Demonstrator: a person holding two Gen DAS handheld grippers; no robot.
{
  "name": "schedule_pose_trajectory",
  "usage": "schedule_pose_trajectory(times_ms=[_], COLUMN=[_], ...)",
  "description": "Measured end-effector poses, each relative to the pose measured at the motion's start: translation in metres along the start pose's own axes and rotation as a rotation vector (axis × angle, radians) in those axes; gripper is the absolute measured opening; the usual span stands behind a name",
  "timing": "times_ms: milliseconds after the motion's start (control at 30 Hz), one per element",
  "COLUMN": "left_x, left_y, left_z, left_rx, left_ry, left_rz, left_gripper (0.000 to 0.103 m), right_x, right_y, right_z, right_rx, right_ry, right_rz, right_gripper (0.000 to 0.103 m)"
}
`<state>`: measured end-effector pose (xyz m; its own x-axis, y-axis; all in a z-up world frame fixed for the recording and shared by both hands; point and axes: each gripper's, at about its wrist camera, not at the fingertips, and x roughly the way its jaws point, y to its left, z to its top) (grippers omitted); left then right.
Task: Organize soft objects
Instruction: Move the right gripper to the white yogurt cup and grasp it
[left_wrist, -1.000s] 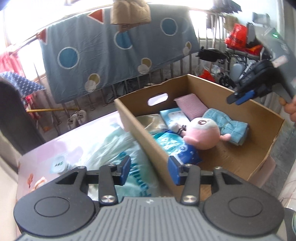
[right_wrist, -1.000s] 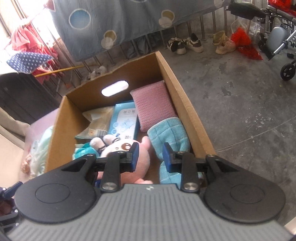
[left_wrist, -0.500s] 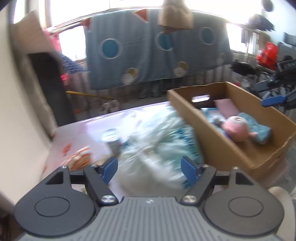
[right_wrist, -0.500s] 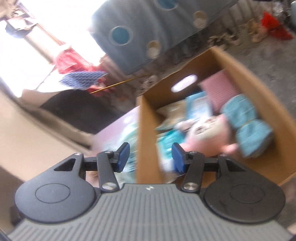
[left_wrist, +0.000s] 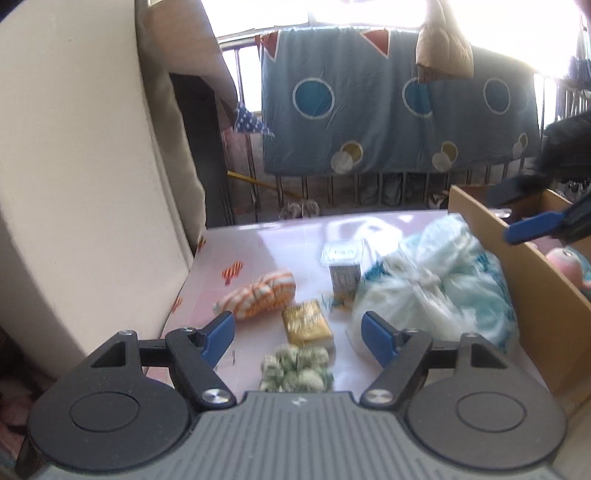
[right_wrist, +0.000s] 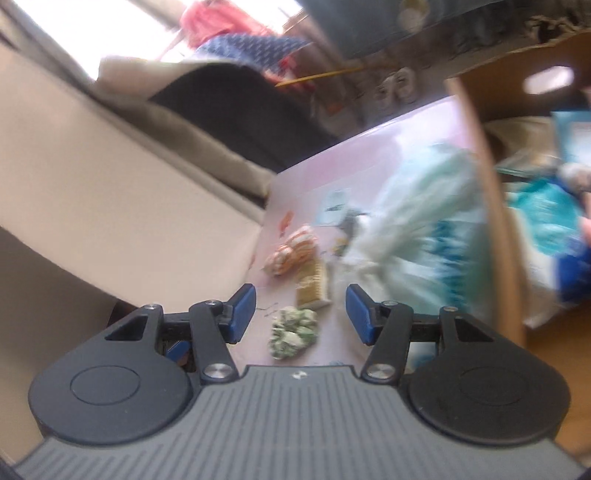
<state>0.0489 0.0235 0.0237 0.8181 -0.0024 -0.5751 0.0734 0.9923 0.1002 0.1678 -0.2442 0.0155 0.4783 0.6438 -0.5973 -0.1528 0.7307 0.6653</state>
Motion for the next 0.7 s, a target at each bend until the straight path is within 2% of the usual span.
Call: schedule_pose_trajectory(times_ms=[67,167,333,467,600,700], left_x=[0.016,0.045,0.103,0.162,0.209,0.232], left_y=[-0.003,-0.009,-0.013,-0.013,-0.016,-0.019], left_z=[0.007,0.02,0.042,0.053,0.053,0.05], left_rx=[0.006,-0.002,-0.069,-0.116,-0.144,-0.143], left_ry=[0.003,0.021,0.064,0.148,0.233,0.266], left_rz=[-0.006,-0.043,-0.117,-0.163,-0.197,-0.203], left_gripper=[0.077,0.077,0.079,0.081,0.08,0.08], right_x=[0.023,0.062,0.13,0.18,0.222,0.246], right_y=[0.008,0.01,-0.002,-0.028,-0.056,-0.069], right_z=[0.013,0.039,0.089,0.123,0.137,0.137], right_rx=[-0.007,-0.003,-0.019,-0.017,0.017,0.044], right_ry=[0.013,0.041,0.088,0.12,0.161,0.198], right_rz=[0.03,0.016,-0.094,-0.163,-0.184,-0.178], right_gripper=[0.054,0.054,0.052,0.048,0.042,0.039])
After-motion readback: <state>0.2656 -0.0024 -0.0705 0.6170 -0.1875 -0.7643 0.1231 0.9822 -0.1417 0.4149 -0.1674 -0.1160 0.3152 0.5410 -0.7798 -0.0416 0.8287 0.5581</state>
